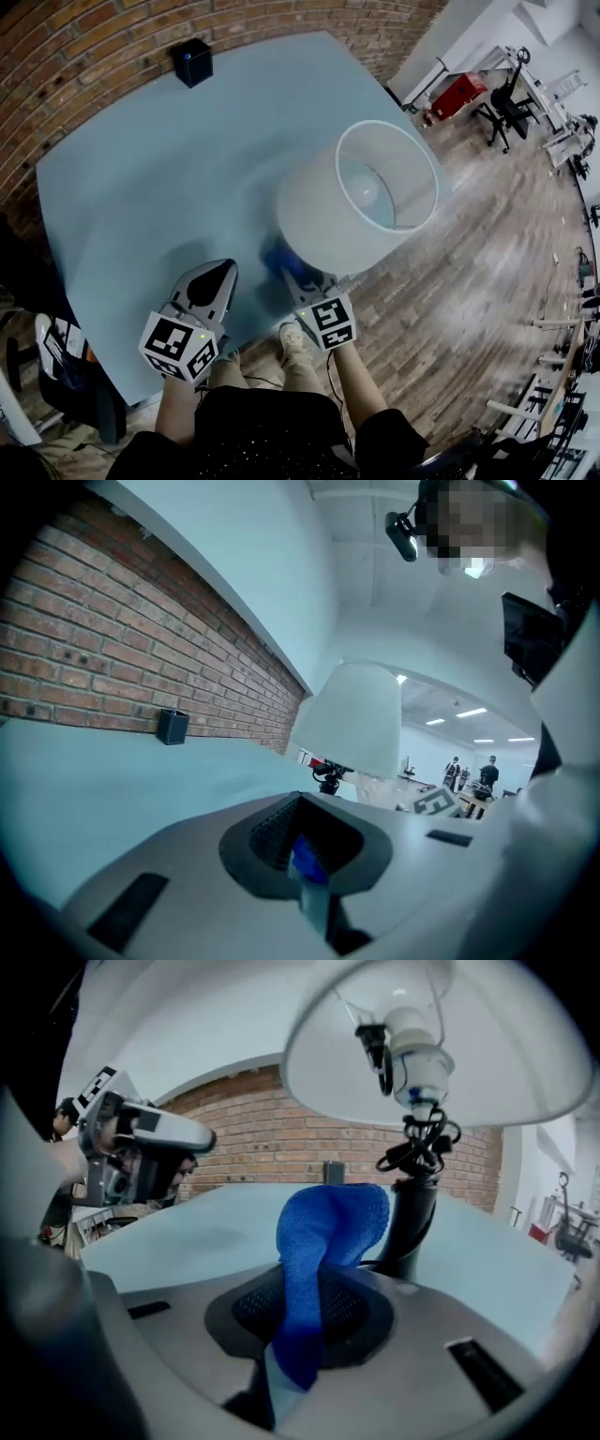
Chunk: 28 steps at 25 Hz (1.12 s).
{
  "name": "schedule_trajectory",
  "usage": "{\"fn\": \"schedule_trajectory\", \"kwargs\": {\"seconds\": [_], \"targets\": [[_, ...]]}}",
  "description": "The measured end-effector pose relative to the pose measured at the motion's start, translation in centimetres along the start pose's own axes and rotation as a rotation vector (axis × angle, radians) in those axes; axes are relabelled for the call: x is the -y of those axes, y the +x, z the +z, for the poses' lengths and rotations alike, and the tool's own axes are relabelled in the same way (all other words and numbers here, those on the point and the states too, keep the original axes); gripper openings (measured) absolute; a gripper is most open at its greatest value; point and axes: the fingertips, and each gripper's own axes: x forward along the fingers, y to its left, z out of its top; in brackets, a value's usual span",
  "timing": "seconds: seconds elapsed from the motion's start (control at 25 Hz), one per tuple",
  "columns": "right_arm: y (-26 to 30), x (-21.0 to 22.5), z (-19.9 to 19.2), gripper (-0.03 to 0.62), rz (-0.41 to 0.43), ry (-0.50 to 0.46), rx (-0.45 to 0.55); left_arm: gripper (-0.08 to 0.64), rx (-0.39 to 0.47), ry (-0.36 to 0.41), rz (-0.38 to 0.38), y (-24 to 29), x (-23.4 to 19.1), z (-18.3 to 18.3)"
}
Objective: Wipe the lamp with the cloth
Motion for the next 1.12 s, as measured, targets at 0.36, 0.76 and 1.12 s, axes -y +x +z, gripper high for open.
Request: {"fn": "schedule_trajectory", "kwargs": {"seconds": [0.36,0.76,1.12], "targets": [[-11.0,2.8,2.1,0.075,-0.047,-0.186,0.339,0.009,0.135,-0.061,0.232,-1.2,5.7,-2.1],[-6.9,7.7,4.0,0.074,-0.035,-0.191,0.412,0.009,0.234,0.037,0.296,-1.4,11.1,-0.9],[-2.7,8.9,1.4,0.075,0.017,-0.152,0.307,0.009,0.210,0.037,0.347,-2.4,10.8,-2.3]]}}
